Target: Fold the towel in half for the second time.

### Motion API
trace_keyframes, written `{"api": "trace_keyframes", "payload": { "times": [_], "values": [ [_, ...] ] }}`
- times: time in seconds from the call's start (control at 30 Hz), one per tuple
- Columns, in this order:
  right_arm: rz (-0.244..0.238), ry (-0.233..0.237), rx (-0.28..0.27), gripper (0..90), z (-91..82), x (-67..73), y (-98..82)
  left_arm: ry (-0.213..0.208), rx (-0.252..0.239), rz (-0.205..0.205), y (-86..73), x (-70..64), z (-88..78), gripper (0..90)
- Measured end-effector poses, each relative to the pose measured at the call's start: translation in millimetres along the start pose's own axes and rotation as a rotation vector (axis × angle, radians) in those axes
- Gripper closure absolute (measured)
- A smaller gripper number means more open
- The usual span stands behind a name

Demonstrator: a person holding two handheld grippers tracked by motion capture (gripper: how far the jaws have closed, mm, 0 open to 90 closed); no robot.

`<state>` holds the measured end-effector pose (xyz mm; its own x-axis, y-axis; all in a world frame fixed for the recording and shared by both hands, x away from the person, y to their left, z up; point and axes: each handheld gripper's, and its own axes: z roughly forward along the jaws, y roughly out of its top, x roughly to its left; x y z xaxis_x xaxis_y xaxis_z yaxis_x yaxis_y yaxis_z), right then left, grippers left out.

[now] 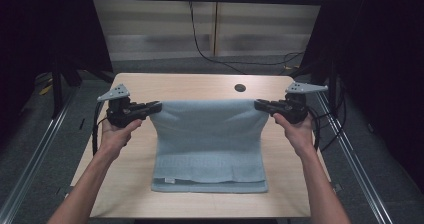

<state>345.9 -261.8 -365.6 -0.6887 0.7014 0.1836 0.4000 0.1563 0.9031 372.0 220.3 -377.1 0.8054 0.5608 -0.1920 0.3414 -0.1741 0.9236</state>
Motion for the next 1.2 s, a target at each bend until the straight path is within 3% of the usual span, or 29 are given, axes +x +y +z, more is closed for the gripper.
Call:
{"api": "trace_keyframes", "payload": {
  "times": [0.13,0.2,0.63,0.67,0.77,0.9,1.03,1.2],
  "values": [
    [0.001,0.012,0.01,84.8,-1.8,5.9,-8.4,-0.004,-0.001,-0.004,-7.6,-3.2,-3.9,83.1],
    [0.018,0.037,0.001,84.8,-5.5,11.6,-18.4,-0.015,0.022,-0.007,-20.1,-8.5,-8.4,83.2],
    [0.041,0.104,0.016,84.7,-19.2,32.8,-61.2,-0.066,0.069,-0.002,-65.9,-33.5,-25.2,83.0],
    [0.054,0.116,0.03,84.7,-19.3,34.8,-73.7,-0.073,0.075,-0.002,-70.7,-35.0,-25.9,83.0],
    [0.059,0.115,0.056,84.7,-19.2,39.4,-89.1,-0.083,0.102,-0.015,-83.8,-39.7,-24.6,82.9],
    [0.064,0.114,0.063,84.4,-22.9,43.5,-100.8,-0.107,0.14,-0.011,-96.5,-45.5,-24.3,82.6],
    [0.059,0.111,0.115,83.7,-26.1,53.1,-120.2,-0.116,0.171,-0.008,-108.2,-52.1,-25.3,82.3],
    [0.063,0.118,0.151,80.5,-27.4,58.2,-131.9,-0.137,0.2,-0.02,-119.7,-58.3,-26.0,79.7]
  ]
}}
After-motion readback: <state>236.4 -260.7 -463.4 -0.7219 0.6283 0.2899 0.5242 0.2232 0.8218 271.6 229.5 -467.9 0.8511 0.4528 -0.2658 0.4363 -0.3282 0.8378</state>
